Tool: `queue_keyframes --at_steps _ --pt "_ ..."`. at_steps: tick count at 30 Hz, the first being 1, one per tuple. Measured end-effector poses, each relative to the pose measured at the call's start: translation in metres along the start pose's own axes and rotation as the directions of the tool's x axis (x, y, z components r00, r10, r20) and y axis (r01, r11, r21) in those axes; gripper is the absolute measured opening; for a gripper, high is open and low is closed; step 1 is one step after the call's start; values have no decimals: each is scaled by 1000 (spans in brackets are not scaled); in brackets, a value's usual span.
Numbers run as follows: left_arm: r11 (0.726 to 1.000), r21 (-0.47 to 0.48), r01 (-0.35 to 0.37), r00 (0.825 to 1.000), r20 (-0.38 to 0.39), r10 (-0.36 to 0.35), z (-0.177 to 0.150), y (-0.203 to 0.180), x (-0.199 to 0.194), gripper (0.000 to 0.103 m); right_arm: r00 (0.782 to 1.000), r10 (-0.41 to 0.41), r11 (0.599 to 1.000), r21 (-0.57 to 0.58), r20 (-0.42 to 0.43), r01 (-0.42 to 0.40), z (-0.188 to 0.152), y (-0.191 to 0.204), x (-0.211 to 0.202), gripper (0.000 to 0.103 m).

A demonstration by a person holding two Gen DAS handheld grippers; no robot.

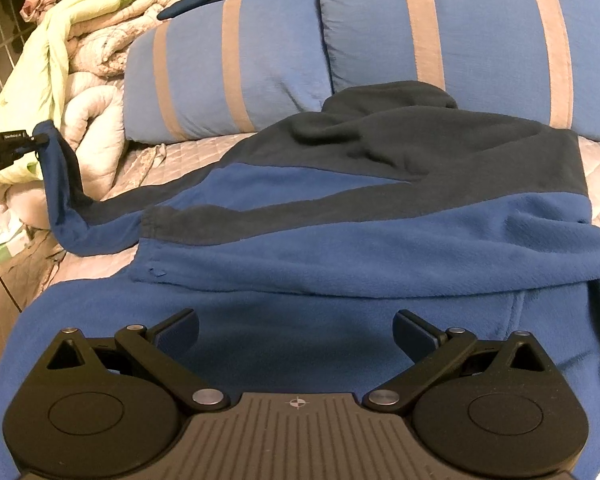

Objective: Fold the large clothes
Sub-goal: 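Grasp the sleeve cuff with the left tool and lift it, then carry the held sleeve with the left tool across the jacket body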

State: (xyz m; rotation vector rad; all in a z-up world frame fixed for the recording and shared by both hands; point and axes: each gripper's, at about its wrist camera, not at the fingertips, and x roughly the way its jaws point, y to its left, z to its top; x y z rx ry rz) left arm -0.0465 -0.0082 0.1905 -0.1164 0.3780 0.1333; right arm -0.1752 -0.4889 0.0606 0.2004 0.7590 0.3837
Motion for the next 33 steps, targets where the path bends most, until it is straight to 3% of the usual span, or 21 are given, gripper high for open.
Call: queue_keyframes --at_steps 17,33 --pt "968 163 189 982 -33 -186 -18 -102 15 17 1000 3 999 38 -15 -2 1 -4 1 103" --pt "916 221 333 942 -31 -335 -22 -177 8 17 998 -3 1000 29 -66 5 2 -1 9 103"
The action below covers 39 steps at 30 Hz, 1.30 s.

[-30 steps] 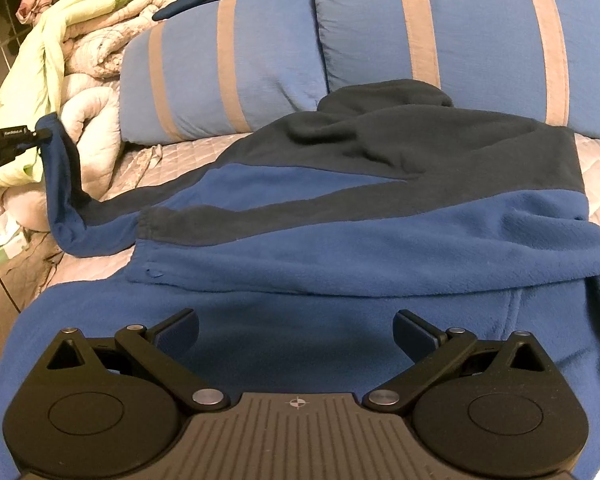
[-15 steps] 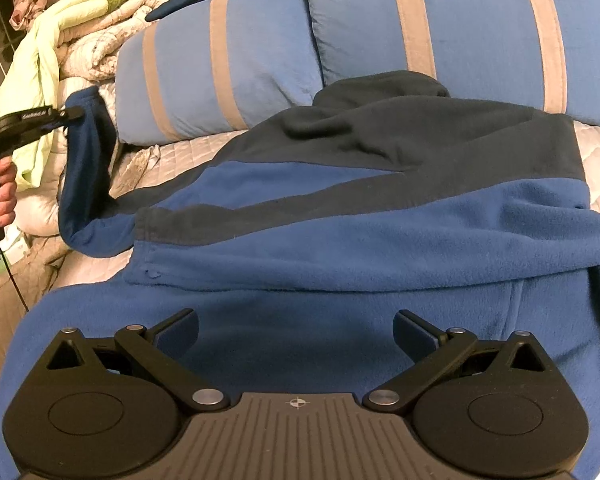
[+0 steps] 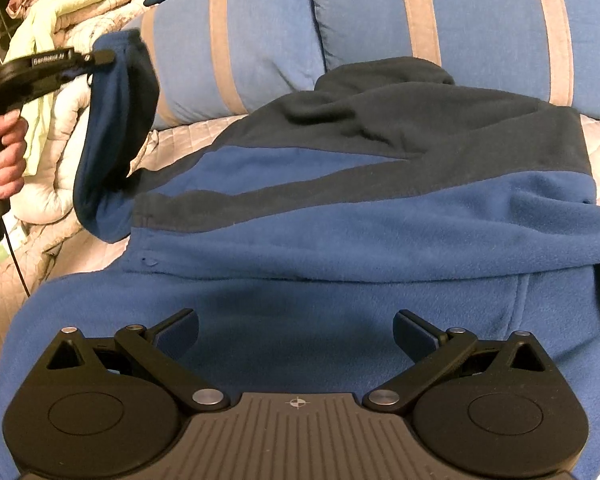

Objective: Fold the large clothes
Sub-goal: 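Carry the held sleeve with the left tool across the jacket body, then lay the sleeve on the jacket and open the left tool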

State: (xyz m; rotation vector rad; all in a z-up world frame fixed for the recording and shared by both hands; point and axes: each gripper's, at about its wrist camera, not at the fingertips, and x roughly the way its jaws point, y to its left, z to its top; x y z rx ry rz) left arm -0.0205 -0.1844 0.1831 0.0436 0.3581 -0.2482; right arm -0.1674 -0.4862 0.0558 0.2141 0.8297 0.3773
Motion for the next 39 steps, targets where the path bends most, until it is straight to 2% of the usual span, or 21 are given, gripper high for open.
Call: queue_keyframes --at_steps 13,19,23,24,25,26,27,28,29,32,36,39 --pt "987 111 117 993 -14 -116 2 -54 10 17 1000 -10 1000 10 16 10 -2 -1 0 103" --pt "965 192 178 984 -58 -169 -12 -84 23 17 1000 -1 1000 19 19 1 -2 -3 -1 103" --pt "936 286 207 978 -46 -202 -24 -110 27 21 1000 7 1000 29 18 -7 -1 -5 0 103" --pt "926 308 217 976 -44 -214 -28 -116 28 23 1000 8 999 32 17 -8 -1 -5 0 103" --pt "917 318 240 970 -47 -237 -31 -121 29 34 1000 8 999 34 16 -9 -1 -5 0 103" --pt "909 316 271 961 -45 -271 -34 -124 29 52 1000 10 999 35 15 -10 -1 -5 0 103" --pt "901 310 302 952 -46 -303 -35 -127 28 62 1000 10 999 37 16 -11 -1 -5 -1 103" --pt "896 308 319 946 -50 -320 -37 -129 27 79 1000 11 999 39 17 -12 -2 -5 -1 103" --pt "891 311 331 942 -57 -330 -38 -132 25 83 1000 13 999 43 18 -14 -2 -5 -2 103" --pt "872 336 356 934 -119 -336 -43 -135 20 83 1000 23 998 52 22 -24 -2 -6 -3 103" --pt "889 328 321 945 -180 -274 -60 -124 -4 83 999 41 997 58 30 -43 -3 -7 -4 103" --pt "904 278 326 935 -235 -264 -78 -107 -25 83 998 49 997 59 29 -50 -3 -7 -4 103"
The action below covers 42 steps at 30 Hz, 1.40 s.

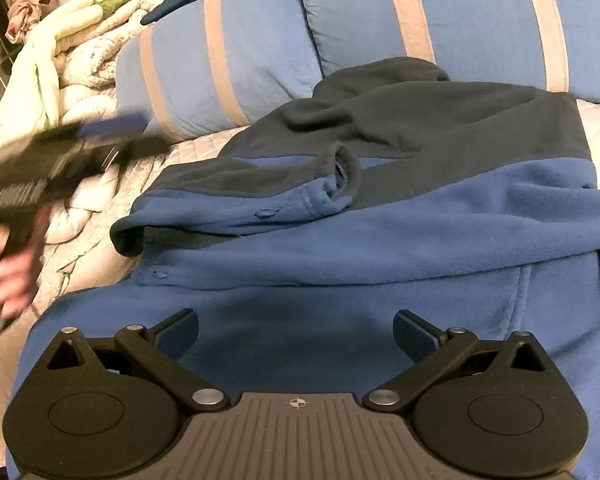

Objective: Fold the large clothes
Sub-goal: 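Lay the sleeve on the jacket and open the left tool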

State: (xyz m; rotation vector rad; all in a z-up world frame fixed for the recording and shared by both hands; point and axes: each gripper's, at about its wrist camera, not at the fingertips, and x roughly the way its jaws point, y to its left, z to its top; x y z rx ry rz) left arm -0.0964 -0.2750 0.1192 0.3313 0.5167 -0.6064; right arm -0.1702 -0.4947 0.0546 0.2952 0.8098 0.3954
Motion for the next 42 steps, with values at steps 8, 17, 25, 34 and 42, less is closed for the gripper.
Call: queue_keyframes --at_steps 8,17,25,34,42 --pt "987 -126 -96 990 -112 82 -47 12 -10 83 1000 -23 1000 5 20 23 -1 1 -3 103" --pt "954 -266 -139 989 10 147 -56 24 -23 83 994 -79 996 47 75 76 1 -4 -12 103" --pt "931 -330 -156 985 16 171 -61 30 -26 83 994 -90 993 80 65 85 32 -6 -6 102" --pt "943 -268 -199 977 15 211 -58 18 -26 83 988 -87 991 109 124 74 72 -5 4 102" --pt "937 -299 -180 978 44 202 -61 23 -32 83 990 -57 975 219 129 27 73 -18 13 96"
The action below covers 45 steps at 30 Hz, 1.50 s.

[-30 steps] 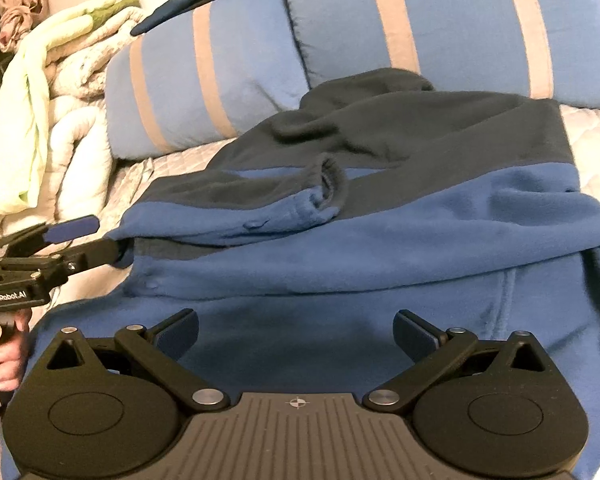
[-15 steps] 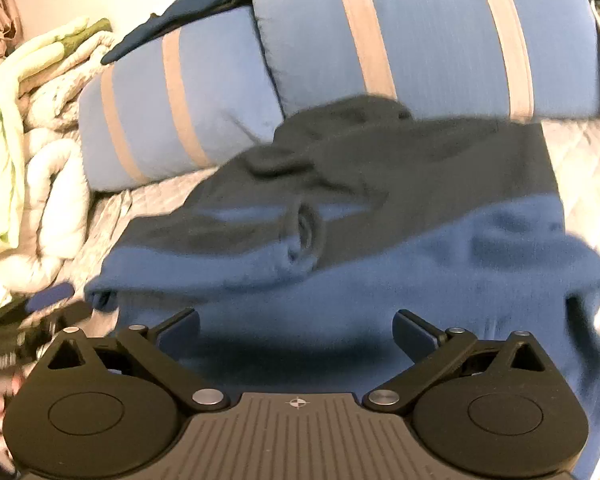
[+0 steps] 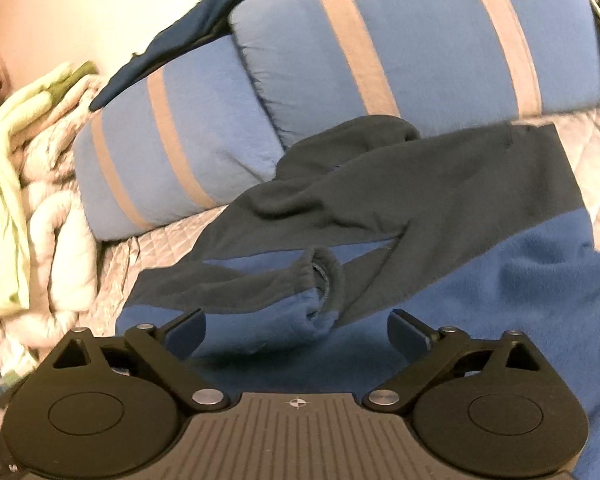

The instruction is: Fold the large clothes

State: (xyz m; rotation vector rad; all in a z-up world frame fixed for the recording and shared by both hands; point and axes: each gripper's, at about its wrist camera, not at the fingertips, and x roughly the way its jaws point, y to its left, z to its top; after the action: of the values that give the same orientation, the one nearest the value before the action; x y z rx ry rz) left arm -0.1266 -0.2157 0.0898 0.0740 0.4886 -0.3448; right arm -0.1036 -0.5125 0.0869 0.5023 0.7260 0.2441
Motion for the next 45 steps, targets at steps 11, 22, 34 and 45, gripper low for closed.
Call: queue_keyframes --at_steps 11,22,34,45 --pt "1000 5 7 1000 -5 -7 1 -1 1 83 993 92 955 288 -76 -67 8 -33 35 80" --pt "1000 8 1 1000 -14 -1 1 -4 3 83 964 176 844 534 -200 -43 -8 -41 95 68" --pt "1000 -22 1 1000 6 -1 1 0 -1 83 972 173 818 573 -161 -51 -6 -23 103 25" --pt "995 -95 17 999 -31 -20 22 68 18 83 938 348 906 251 16 -340 53 58 51 24"
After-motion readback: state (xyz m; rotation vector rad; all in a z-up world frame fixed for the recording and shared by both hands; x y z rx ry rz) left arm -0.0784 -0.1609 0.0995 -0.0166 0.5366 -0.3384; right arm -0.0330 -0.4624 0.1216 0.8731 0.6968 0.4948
